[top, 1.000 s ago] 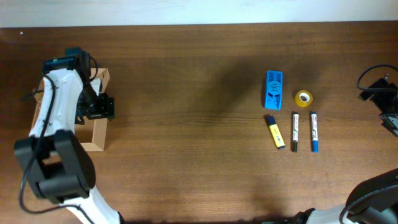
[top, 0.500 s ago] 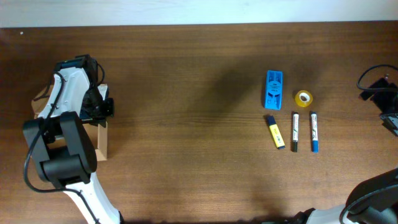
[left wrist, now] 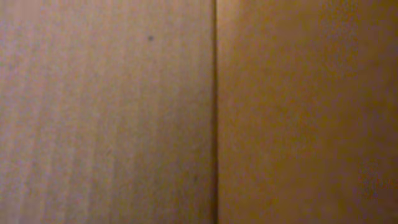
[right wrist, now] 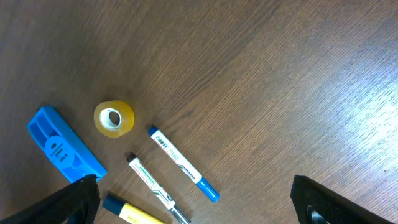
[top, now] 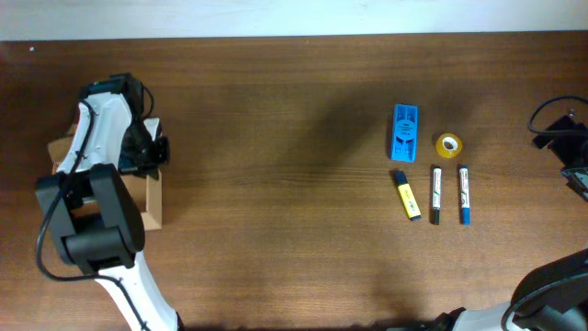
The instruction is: Pack container
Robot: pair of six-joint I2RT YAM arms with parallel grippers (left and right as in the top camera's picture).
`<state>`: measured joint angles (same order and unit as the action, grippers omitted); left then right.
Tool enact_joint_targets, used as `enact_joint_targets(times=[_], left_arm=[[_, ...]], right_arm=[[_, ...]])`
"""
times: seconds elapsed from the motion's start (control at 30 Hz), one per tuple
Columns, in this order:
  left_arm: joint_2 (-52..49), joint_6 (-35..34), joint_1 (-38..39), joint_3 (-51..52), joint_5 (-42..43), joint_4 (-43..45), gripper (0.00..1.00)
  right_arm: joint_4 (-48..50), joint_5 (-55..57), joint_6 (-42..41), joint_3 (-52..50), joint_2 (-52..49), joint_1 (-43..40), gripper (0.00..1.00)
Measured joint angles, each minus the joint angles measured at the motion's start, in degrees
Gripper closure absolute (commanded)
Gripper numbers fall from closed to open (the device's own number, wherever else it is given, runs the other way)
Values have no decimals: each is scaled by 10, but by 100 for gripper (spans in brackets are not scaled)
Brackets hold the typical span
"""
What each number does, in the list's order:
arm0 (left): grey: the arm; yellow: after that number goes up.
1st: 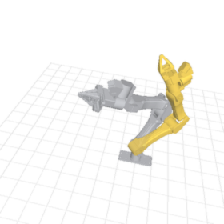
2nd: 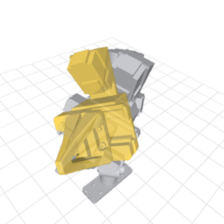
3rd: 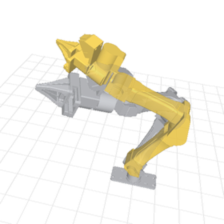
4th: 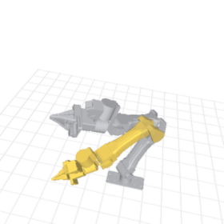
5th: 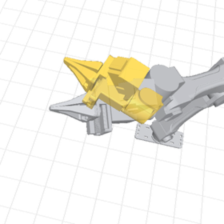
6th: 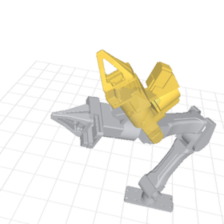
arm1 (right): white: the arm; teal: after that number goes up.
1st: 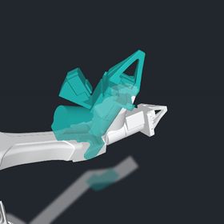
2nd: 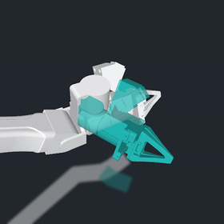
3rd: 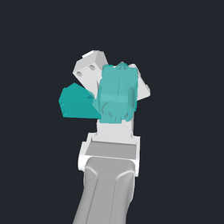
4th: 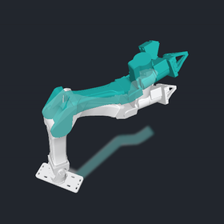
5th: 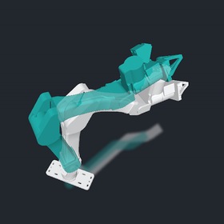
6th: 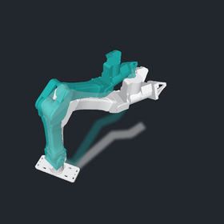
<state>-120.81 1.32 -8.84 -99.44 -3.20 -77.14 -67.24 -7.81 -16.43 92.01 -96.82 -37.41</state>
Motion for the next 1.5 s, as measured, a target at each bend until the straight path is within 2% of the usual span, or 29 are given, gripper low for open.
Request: enact_joint_targets(times=[0.17, 0.33, 0.57, 0.8, 1.0, 1.3, 1.5], left_arm=[[-4, -38, 38, -145, 4, -64, 98], [-4, -111, 96, -282, 4, -137, 98], [-4, -219, 237, -401, 2, -174, 98], [-10, -318, 413, -408, -5, -153, 98], [-58, -388, 493, -409, -9, -99, 98], [-194, -419, 502, -409, -10, -59, 98], [-226, -419, 499, -409, -27, -45, 98]], right_arm=[[0, 3, 0, 0, 0, 0, 1], [0, 3, 0, 0, 0, 0, 1], [0, 3, 0, 0, 0, 0, 1], [-5, 3, 0, 0, 0, 0, 1], [-9, 3, 0, 0, 0, 0, 1], [-13, 3, 0, 0, 0, 0, 1], [-13, 3, 0, 0, 0, 0, 1]])
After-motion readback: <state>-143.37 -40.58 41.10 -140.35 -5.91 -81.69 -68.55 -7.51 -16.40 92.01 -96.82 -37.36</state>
